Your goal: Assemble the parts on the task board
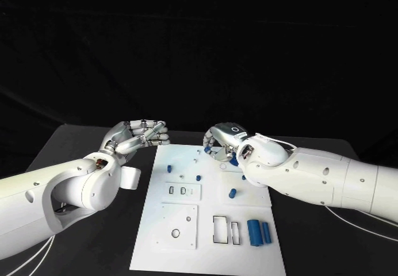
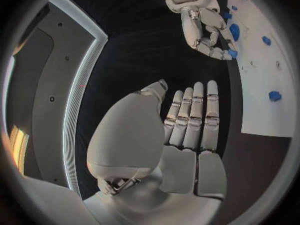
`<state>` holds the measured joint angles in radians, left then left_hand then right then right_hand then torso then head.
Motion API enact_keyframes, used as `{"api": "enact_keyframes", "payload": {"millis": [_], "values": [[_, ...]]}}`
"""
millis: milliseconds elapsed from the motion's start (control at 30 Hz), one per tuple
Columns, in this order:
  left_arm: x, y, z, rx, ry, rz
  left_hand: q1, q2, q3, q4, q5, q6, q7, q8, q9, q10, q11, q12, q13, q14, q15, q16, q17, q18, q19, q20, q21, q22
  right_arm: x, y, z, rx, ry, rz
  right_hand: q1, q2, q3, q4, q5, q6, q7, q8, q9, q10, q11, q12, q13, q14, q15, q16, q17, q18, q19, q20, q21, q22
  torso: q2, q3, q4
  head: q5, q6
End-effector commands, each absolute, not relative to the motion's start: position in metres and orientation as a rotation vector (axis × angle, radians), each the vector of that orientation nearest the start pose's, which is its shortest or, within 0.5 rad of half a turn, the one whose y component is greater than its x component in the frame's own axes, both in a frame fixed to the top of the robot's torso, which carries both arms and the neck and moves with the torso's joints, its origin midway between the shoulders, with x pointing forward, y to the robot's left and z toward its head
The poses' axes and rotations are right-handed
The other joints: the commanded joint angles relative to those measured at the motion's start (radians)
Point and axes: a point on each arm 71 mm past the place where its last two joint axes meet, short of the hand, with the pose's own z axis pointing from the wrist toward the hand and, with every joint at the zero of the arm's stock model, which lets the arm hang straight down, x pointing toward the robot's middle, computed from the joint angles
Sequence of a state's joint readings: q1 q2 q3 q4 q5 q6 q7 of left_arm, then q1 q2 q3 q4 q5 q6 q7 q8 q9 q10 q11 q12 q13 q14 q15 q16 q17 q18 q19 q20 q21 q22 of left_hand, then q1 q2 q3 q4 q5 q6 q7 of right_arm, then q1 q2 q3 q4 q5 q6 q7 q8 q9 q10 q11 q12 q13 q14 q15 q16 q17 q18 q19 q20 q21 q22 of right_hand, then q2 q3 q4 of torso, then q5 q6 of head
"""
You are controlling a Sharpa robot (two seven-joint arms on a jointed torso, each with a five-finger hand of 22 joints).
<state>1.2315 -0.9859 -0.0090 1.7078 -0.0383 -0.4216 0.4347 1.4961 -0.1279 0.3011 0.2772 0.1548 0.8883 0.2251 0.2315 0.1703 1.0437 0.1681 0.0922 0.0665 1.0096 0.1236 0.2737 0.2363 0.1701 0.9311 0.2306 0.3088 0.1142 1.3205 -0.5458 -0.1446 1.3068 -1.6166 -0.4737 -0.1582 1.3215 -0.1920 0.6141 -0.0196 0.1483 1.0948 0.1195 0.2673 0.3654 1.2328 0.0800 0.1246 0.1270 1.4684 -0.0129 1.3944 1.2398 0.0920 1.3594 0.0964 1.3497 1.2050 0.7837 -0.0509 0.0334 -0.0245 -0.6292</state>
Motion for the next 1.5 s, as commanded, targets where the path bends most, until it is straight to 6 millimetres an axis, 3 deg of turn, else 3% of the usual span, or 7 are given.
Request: {"api": "enact_keyframes", "payload": {"millis": [33,233,467,1200,1500], "values": [[0.464,0.227,-0.133,-1.018,1.302,-1.555,0.005,-0.005,0.006,-0.002,-0.004,-0.007,0.008,-0.004,0.000,-0.001,0.009,-0.003,-0.001,-0.003,0.006,-0.004,0.001,0.013,0.003,0.002,-0.002,-0.001,0.526,-0.104,-0.154,-0.349,1.384,0.573,0.013,0.020,0.001,-0.003,0.003,0.005,0.003,0.003,0.015,0.027,-0.024,-0.001,0.014,0.042,-0.006,0.007,0.001,-0.013,0.001,-0.007,0.005,0.001,0.004,-0.0023,0.0049,0.000,0.002],[0.464,0.225,-0.132,-1.016,1.304,-1.560,0.005,-0.005,0.006,-0.002,-0.004,-0.007,0.008,-0.004,0.000,-0.001,0.009,-0.003,-0.001,-0.003,0.006,-0.004,0.001,0.013,0.003,0.002,-0.002,-0.001,0.529,-0.097,-0.156,-0.353,1.387,0.574,0.008,0.018,0.003,-0.003,0.003,-0.001,0.004,0.003,0.018,0.024,-0.022,-0.004,0.015,0.042,-0.005,0.007,-0.001,-0.013,-0.001,-0.007,0.004,-0.001,0.009,-0.0057,0.0116,0.000,0.002],[0.464,0.225,-0.132,-1.015,1.304,-1.561,0.005,-0.006,0.007,-0.003,-0.004,-0.007,0.008,-0.005,0.000,-0.001,0.009,-0.005,-0.001,-0.004,0.006,-0.005,0.002,0.012,0.003,0.003,-0.002,-0.001,0.532,-0.093,-0.158,-0.355,1.392,0.573,0.007,0.018,0.004,-0.003,0.004,-0.003,0.004,0.002,0.020,0.022,-0.022,-0.006,0.015,0.042,-0.004,0.007,0.000,-0.013,-0.002,-0.007,0.004,-0.001,0.011,-0.0087,0.0142,0.000,0.003],[0.465,0.224,-0.131,-1.011,1.300,-1.564,0.005,-0.006,0.007,-0.003,-0.004,-0.007,0.008,-0.005,0.000,-0.001,0.009,-0.005,-0.001,-0.004,0.006,-0.005,0.002,0.012,0.003,0.003,-0.002,-0.001,0.535,-0.091,-0.167,-0.365,1.442,0.565,0.001,0.016,0.006,-0.004,0.003,-0.010,0.006,0.002,0.024,0.016,-0.019,-0.011,0.016,0.041,-0.002,0.006,-0.005,-0.011,-0.008,-0.006,-0.002,-0.009,0.016,-0.0100,0.0115,0.006,-0.012],[0.465,0.224,-0.130,-1.010,1.298,-1.563,0.005,-0.006,0.007,-0.003,-0.004,-0.007,0.008,-0.005,0.000,-0.001,0.009,-0.005,-0.001,-0.004,0.006,-0.005,0.002,0.012,0.003,0.003,-0.002,-0.001,0.537,-0.090,-0.168,-0.361,1.442,0.563,-0.012,0.007,0.014,-0.004,-0.001,-0.032,0.014,-0.005,0.032,-0.009,-0.010,-0.029,0.014,0.038,0.005,0.005,-0.012,-0.009,-0.017,0.000,-0.008,-0.016,0.018,-0.0108,0.0127,0.007,-0.010]]}}
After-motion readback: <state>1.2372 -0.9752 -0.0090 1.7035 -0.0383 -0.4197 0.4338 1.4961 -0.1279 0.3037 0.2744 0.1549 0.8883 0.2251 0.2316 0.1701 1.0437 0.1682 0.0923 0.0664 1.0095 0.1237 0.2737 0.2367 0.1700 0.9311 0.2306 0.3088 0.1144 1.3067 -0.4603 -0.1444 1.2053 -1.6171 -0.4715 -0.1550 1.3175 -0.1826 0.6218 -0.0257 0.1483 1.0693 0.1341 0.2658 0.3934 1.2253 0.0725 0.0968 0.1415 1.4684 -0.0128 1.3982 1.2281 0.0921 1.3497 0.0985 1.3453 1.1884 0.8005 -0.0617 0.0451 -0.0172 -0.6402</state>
